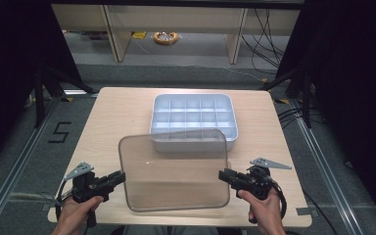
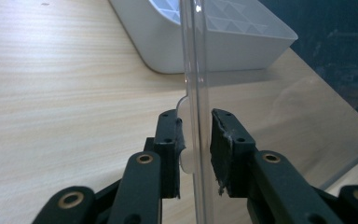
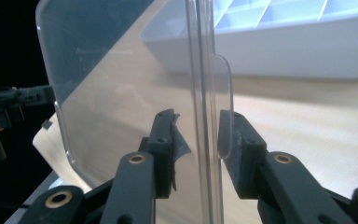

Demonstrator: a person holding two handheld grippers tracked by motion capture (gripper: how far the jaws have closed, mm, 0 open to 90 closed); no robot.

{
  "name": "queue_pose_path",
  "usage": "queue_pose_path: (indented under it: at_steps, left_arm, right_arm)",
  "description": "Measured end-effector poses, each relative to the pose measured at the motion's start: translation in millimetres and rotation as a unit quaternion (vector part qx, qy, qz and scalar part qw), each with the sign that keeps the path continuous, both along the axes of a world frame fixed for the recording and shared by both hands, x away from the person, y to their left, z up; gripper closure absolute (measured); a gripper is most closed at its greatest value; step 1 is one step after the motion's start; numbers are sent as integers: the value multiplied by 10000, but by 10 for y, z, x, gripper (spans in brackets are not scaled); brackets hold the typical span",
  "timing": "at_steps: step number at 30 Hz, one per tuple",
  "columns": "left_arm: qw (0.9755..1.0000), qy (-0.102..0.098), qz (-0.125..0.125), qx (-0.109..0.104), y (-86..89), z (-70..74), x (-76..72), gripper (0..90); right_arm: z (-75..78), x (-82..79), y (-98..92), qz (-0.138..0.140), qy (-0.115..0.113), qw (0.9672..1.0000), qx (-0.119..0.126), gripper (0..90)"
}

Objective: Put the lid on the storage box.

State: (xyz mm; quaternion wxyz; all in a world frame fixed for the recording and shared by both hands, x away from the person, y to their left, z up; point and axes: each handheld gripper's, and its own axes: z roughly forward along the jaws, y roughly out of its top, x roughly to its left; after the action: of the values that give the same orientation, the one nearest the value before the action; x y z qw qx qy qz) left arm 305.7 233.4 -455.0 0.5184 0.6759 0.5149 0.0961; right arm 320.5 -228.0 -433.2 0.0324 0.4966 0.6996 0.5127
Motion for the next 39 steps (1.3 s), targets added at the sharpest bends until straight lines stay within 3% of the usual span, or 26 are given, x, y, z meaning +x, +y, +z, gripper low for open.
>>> queue_pose_path:
  at_steps: [7, 8, 9, 10, 13, 16, 17, 18, 21, 23, 24, 26, 29, 32, 33, 34, 35, 37, 38, 39]
  left_arm:
    - [10000, 36, -69, 50, -160, 170, 259, 683]
    - [10000, 22, -48, 63, -190, 192, 299, 682]
    - [9999, 32, -70, 118, -217, 215, 342, 682]
    - [9999, 34, -51, 126, -249, 234, 384, 681]
    - [9997, 89, -26, 219, -326, 287, 521, 658]
    - [9997, 160, -2, 163, -378, 338, 674, 655]
    - [9997, 182, 6, 131, -385, 357, 728, 654]
    - [9997, 206, 32, 147, -399, 386, 779, 655]
    - [9996, 168, 136, 163, -440, 473, 921, 654]
    - [9996, 141, 169, 166, -450, 531, 1010, 653]
    - [9996, 154, 159, 153, -452, 559, 1051, 652]
    - [9995, 160, 214, 172, -462, 593, 1105, 651]
    - [9993, 200, 248, 173, -467, 615, 1187, 650]
    - [9992, 221, 288, 181, -474, 617, 1223, 649]
    - [9993, 213, 271, 176, -472, 618, 1234, 650]
    - [9993, 227, 265, 165, -474, 620, 1243, 650]
    - [9992, 221, 292, 186, -480, 622, 1250, 649]
    - [9991, 248, 272, 212, -483, 623, 1274, 649]
    - [9990, 248, 304, 200, -490, 624, 1289, 649]
    - [9990, 264, 298, 191, -491, 622, 1305, 649]
  right_arm:
    - [292, 278, -104, -187, -204, 9996, -33, 661]
    - [343, 300, -89, -316, -16, 9995, 61, 652]
    - [364, 368, -113, -314, -172, 9993, -79, 647]
    - [390, 417, -136, -328, -187, 9992, -161, 641]
    - [486, 574, -139, -513, 12, 9985, -175, 621]
    - [531, 658, -155, -553, -21, 9981, -260, 614]
    - [540, 718, -179, -552, -133, 9976, -392, 612]
    - [575, 744, -167, -625, -11, 9975, -314, 610]
    - [622, 889, -191, -659, -63, 9971, -379, 601]
    - [661, 960, -183, -757, 67, 9966, -314, 599]
    - [668, 1001, -190, -758, 23, 9967, -306, 599]
    - [699, 1052, -183, -802, 124, 9964, -232, 596]
    - [698, 1126, -201, -768, 17, 9966, -300, 596]
    - [686, 1162, -193, -802, 86, 9963, -285, 595]
    - [694, 1153, -169, -916, 276, 9952, -216, 595]
    - [696, 1162, -173, -876, 274, 9956, -177, 595]
    - [670, 1195, -198, -826, 87, 9960, -316, 594]
    - [676, 1204, -189, -835, 119, 9960, -284, 593]
    - [700, 1193, -173, -894, 279, 9954, -183, 592]
    - [701, 1210, -187, -871, 153, 9956, -302, 592]
